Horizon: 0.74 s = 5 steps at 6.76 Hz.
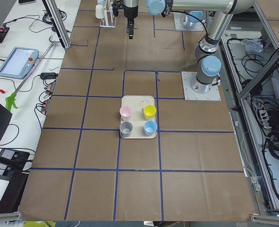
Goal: Transfer IKEA cup to right arm and place on rack
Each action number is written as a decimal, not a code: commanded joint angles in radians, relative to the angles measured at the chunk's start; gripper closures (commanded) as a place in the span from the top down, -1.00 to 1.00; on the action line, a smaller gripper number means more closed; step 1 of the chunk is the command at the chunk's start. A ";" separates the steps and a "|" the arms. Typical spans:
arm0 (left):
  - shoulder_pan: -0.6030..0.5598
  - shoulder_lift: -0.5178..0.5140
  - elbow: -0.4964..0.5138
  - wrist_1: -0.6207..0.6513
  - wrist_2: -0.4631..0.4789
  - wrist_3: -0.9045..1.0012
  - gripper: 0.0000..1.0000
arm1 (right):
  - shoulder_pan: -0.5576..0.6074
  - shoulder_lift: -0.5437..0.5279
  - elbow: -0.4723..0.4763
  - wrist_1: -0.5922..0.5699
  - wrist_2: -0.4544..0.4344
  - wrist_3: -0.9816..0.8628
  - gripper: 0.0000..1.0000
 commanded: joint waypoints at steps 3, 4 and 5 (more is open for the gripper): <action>-0.001 0.000 0.000 0.000 0.000 0.000 0.99 | 0.055 0.026 0.012 -0.022 -0.013 0.092 1.00; -0.001 0.000 0.000 0.000 0.000 0.000 0.99 | 0.055 0.026 0.013 -0.024 -0.014 0.089 1.00; -0.001 -0.001 0.003 0.000 0.000 0.000 1.00 | 0.055 0.026 0.012 -0.024 -0.015 0.083 1.00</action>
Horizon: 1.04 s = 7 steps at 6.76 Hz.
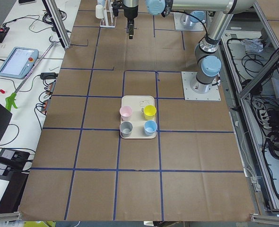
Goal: Transfer IKEA cup to right arm and place on rack
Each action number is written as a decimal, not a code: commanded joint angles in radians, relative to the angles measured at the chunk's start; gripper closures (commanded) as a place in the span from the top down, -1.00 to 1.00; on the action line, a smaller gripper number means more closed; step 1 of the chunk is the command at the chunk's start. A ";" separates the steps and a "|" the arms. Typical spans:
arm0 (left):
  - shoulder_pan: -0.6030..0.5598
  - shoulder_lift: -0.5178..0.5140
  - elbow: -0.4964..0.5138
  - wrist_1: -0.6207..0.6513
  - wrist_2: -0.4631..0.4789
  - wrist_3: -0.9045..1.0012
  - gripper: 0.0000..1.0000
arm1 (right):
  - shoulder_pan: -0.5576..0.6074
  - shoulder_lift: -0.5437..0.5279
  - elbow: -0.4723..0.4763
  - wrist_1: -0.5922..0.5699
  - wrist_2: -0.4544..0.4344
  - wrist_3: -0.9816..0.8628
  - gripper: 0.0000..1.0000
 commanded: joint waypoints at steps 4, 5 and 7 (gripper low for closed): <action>0.000 -0.001 0.000 -0.002 0.000 -0.002 1.00 | 0.001 0.004 -0.005 -0.029 -0.001 -0.012 1.00; -0.002 -0.001 0.005 -0.002 0.000 -0.002 1.00 | 0.001 0.004 -0.005 -0.029 -0.001 -0.012 1.00; -0.002 0.000 0.003 -0.003 0.002 -0.002 1.00 | 0.001 0.004 -0.006 -0.030 -0.001 -0.012 1.00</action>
